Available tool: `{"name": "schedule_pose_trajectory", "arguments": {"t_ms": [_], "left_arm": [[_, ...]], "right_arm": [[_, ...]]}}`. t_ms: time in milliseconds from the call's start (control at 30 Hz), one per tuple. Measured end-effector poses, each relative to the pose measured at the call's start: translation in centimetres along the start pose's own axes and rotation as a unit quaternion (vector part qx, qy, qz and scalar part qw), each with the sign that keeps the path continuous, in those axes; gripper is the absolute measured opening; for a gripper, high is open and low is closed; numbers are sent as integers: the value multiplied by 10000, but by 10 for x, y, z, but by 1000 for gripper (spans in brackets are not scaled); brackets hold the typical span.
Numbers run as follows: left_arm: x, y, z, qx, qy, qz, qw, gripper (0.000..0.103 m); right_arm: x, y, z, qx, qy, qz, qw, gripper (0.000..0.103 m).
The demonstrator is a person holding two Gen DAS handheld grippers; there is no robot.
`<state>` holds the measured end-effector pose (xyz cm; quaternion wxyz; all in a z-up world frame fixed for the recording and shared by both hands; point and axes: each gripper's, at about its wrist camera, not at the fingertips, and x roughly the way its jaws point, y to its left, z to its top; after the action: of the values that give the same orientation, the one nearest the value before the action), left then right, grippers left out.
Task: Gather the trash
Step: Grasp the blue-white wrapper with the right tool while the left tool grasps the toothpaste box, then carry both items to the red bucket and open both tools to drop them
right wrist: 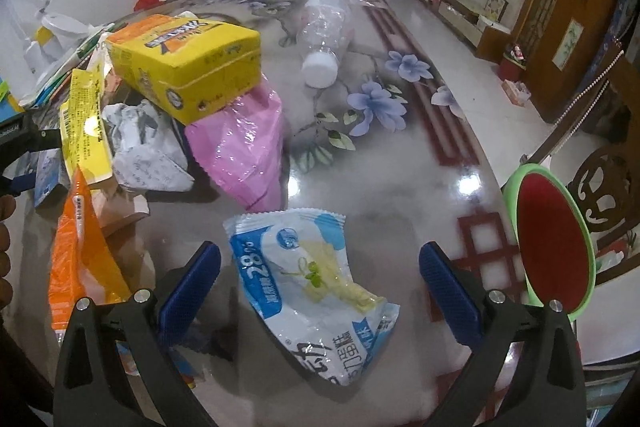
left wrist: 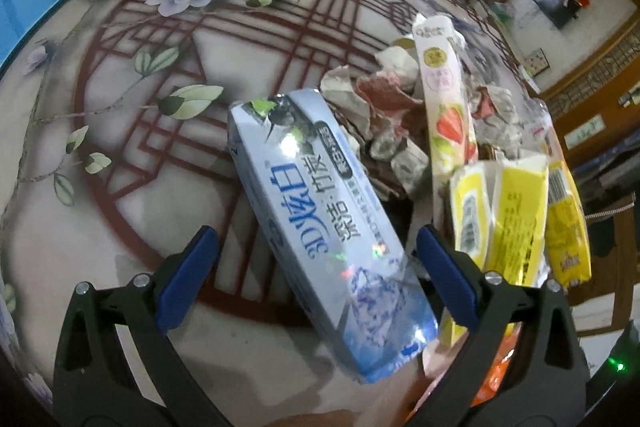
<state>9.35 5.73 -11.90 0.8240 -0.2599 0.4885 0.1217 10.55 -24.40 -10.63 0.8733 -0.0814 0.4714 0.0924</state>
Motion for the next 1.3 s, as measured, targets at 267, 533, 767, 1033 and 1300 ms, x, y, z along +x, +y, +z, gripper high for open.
{"name": "schedule_pose_trajectory", "arguments": {"t_ms": [267,533,767,1033,1300], "left_arm": [[8,-10,6,204,-157,561,9981,82],[11,-12,3,691,-133,576,9959,78],[-3,-3,-5,791,-146,422,9959,55],[-42,1,-14,891,-496,549,9933,51],[-91,-26,-17,1386,-989,354,9848,51]], "right_arm": [[11,2,-2,-94,212,76,9997,78],[14,5,-1,-199,320,226,9990,57],[6,3,-4,-123,274,305,9991,51],[-19,-7,-6,104,-9,398,9992,46],[-48,-17,0,350,-388,582,9969,44]]}}
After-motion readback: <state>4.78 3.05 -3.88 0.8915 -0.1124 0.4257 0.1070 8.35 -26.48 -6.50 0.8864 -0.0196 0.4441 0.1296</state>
